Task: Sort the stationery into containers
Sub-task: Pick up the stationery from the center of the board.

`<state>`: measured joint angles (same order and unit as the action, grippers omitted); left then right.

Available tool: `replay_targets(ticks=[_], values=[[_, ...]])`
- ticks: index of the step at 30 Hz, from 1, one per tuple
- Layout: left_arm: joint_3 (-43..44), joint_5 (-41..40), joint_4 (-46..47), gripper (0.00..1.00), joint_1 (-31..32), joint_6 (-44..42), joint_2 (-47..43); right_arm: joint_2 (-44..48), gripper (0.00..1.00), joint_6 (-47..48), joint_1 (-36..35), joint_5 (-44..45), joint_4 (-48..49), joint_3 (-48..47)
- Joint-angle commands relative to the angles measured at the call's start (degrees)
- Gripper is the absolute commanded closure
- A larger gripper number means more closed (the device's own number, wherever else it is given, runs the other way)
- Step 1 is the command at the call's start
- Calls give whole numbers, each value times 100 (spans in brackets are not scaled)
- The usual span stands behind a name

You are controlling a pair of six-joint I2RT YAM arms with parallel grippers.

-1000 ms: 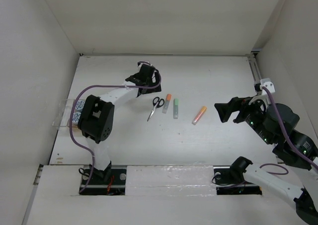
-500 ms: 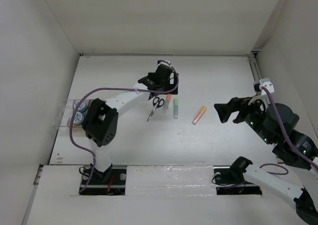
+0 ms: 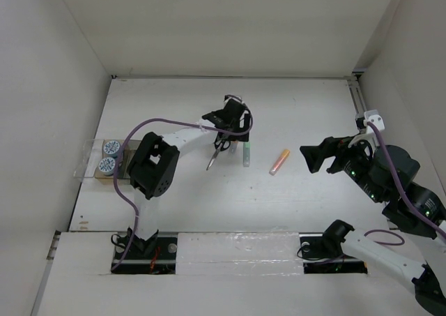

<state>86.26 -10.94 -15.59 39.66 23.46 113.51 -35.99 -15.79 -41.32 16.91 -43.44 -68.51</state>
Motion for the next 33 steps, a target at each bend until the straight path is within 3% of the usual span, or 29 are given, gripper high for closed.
replay_targets(ticks=[1,9,15,22,33], values=[[-407,83,197,11,7,79,-339,48,0,85,-43,23,178,-75],[-215,4,302,16,7,-263,-234,-4,0,85,-43,-47,301,40],[452,4,136,16,7,-597,126,-5,0,85,-43,-47,301,40],[848,110,30,25,7,-799,611,-5,0,85,-43,-47,301,40],[795,400,224,36,-231,-958,830,48,0,85,-43,-161,301,101]])
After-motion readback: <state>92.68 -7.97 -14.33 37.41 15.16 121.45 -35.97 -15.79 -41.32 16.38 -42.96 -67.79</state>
